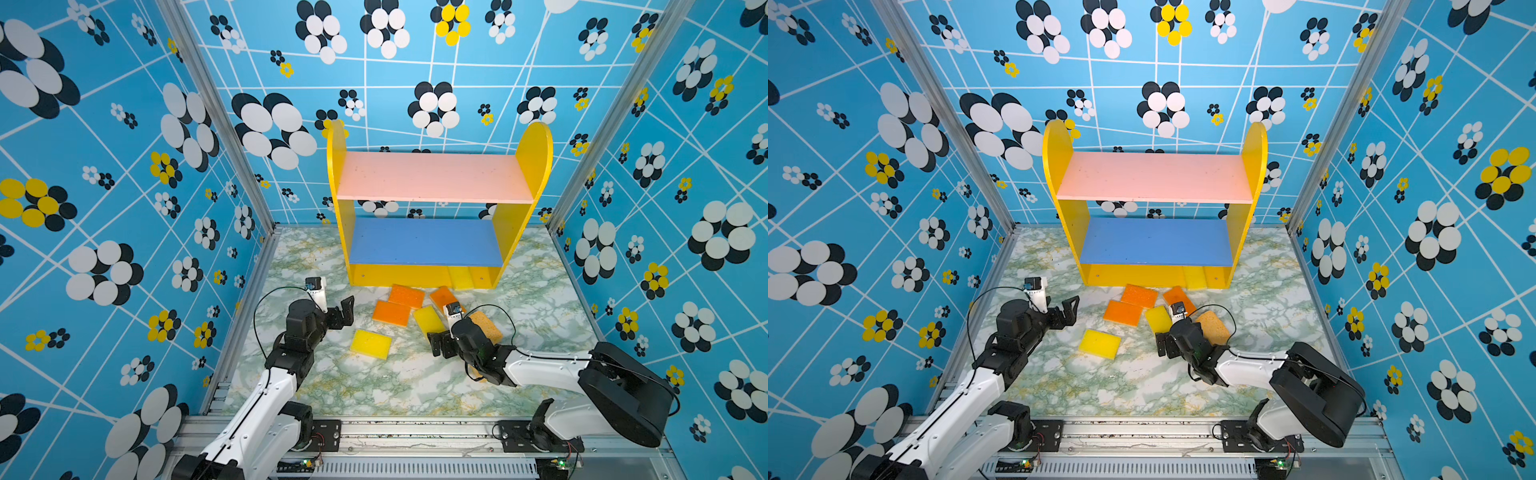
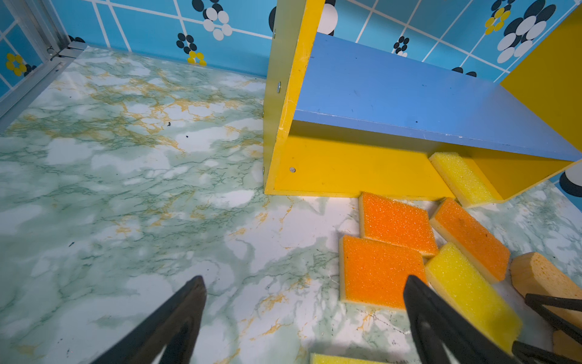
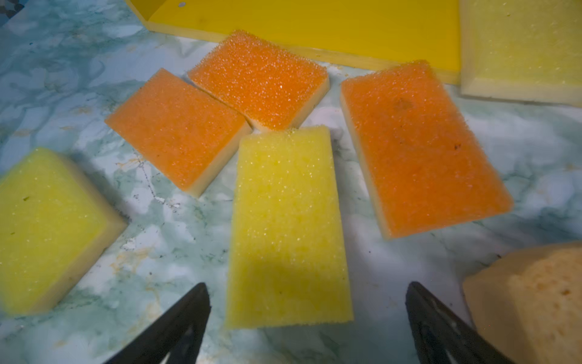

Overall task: Arrange cleaning sponges on a shelf
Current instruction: Pick up the cleaning sponge at the center of the table.

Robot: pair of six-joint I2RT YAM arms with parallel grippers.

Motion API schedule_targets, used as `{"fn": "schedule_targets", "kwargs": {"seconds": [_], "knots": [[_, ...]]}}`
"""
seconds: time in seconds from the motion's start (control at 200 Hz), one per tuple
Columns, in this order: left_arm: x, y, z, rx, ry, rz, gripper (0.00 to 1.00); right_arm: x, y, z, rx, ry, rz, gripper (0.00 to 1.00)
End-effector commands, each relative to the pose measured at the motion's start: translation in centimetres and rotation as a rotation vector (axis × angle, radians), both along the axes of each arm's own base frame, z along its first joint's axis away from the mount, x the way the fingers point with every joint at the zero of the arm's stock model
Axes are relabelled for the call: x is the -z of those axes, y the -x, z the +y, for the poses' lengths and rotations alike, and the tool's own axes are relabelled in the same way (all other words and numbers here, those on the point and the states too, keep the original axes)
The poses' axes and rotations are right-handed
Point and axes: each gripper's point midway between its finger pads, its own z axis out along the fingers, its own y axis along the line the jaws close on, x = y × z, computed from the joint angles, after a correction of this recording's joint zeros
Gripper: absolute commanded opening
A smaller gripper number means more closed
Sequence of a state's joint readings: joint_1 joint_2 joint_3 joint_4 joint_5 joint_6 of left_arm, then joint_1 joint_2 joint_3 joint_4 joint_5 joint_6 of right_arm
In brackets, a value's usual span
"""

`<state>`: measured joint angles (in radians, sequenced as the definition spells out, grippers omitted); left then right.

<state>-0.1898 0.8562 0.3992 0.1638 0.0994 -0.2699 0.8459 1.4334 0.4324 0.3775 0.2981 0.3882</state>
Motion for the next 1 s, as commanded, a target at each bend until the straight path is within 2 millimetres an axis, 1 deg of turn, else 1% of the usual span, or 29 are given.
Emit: {"fn": "schedule_targets", "kwargs": {"seconds": [0.0,0.26,0.55,0.69,0.815,0.995], "knots": [[0.0,0.1,-0.3,0.011,0.023,0.008,0.99,0.8,-0.2,0.2,0.024,0.023,0.002,0.99],[-0.3,0.3,-0.3,0.016,0.019,-0.006,0.99,1.2,-0.4,0.2,0.037,0.046,0.006,0.99],[-0.4,0.3,-0.3,0.017,0.024,-0.014,0.99,1.0,-0.3,1.8,-0.006,0.091,0.001,0.99],[-0.7,0.2,-0.3,0.012,0.029,-0.019,0.99,1.3,-0.5,1.6,0.010,0.120,0.016,0.99],[-1.0,0.2,-0.2,0.003,0.050,-0.031,0.99,2.0,-0.1,1.1,0.011,0.147,0.032,0.99],[-1.0,0.3,0.1,-0.024,0.045,-0.031,0.99,2.8,0.7,0.3,0.006,0.147,0.046,0.95]]}}
